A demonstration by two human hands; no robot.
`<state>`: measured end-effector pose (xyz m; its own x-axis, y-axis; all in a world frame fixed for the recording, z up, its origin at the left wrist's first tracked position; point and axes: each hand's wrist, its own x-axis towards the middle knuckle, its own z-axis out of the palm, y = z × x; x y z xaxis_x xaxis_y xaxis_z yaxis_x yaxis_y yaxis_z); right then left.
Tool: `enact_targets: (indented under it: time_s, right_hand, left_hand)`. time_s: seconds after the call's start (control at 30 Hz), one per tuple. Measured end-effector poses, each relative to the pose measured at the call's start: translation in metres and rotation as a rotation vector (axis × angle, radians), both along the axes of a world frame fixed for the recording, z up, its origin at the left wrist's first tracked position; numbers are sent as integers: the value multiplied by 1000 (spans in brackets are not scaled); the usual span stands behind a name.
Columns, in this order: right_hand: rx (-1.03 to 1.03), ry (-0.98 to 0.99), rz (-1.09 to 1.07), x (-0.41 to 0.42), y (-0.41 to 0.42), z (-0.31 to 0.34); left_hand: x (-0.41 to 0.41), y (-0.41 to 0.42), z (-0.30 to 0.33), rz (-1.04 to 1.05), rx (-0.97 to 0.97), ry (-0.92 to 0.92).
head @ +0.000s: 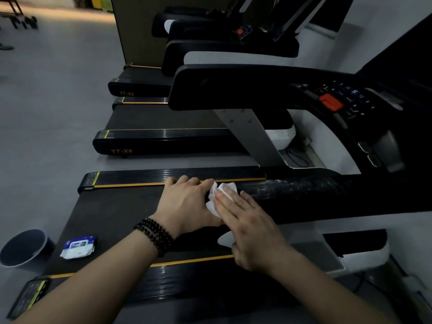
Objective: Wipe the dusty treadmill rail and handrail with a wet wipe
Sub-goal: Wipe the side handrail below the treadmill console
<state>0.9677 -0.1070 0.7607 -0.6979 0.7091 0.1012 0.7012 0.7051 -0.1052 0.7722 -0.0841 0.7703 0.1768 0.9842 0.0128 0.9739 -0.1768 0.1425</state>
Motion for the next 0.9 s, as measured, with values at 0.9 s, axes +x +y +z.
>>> enact_targets:
  time_s: [0.9]
  right_hand:
    - [101, 3, -158, 52, -6, -14]
  left_hand:
    - [44, 19, 2, -36, 59, 18]
